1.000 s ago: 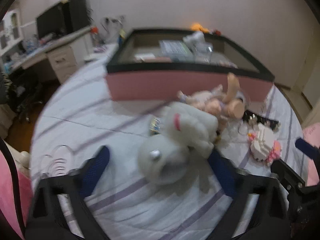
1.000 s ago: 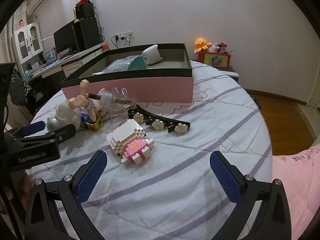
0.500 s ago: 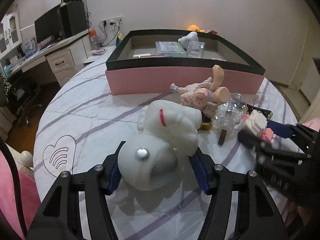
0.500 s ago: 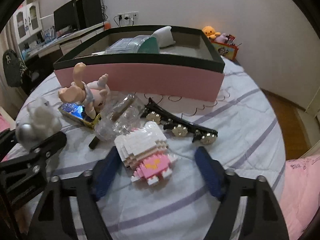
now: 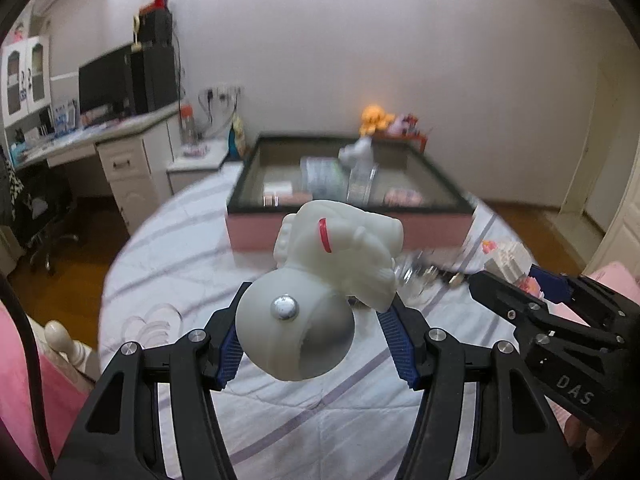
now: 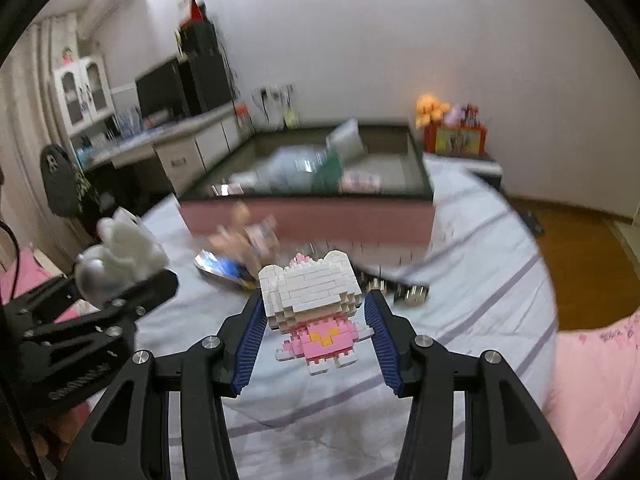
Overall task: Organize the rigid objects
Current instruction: 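Grasp the white plush toy with the left tool while the right tool grasps the pink block figure, then carry the plush toy and block figure into the pink box and open both tools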
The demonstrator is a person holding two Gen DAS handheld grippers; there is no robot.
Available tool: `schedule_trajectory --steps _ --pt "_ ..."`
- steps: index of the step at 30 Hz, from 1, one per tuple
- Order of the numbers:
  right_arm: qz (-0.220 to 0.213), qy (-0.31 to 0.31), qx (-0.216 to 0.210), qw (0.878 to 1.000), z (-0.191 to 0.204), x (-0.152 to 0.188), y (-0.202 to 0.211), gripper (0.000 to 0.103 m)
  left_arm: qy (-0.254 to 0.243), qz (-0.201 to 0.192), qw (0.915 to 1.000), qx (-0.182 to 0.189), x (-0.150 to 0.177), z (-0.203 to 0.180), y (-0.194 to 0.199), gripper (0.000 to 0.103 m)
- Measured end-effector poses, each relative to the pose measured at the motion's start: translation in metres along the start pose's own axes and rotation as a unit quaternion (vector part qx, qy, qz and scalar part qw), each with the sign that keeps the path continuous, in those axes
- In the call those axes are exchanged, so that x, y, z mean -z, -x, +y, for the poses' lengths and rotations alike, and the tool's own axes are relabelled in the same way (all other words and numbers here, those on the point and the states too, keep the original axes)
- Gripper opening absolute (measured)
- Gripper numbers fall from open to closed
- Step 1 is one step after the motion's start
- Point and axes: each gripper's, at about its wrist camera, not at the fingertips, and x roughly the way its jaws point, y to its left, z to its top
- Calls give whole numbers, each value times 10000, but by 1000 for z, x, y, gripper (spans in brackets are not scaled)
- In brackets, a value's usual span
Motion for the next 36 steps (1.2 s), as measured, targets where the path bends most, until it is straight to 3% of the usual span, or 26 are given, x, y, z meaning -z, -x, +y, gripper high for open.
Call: schedule_trajectory --steps 11,20,28,36 --pt "-1283 575 153 9899 43 -32 89 52 -281 -1257 9913 -283 -29 -9 95 62" --pt "-1809 780 304 9799 63 -40 131 52 -309 -1858 9811 -451 -33 -13 148 62" --pt "-2028 884 331 9747 72 -42 145 52 -316 -2074 9762 -554 -33 -14 165 62" --pt "-2033 891 340 9745 71 -48 136 52 -332 -1988 9778 -565 -38 -17 147 62"
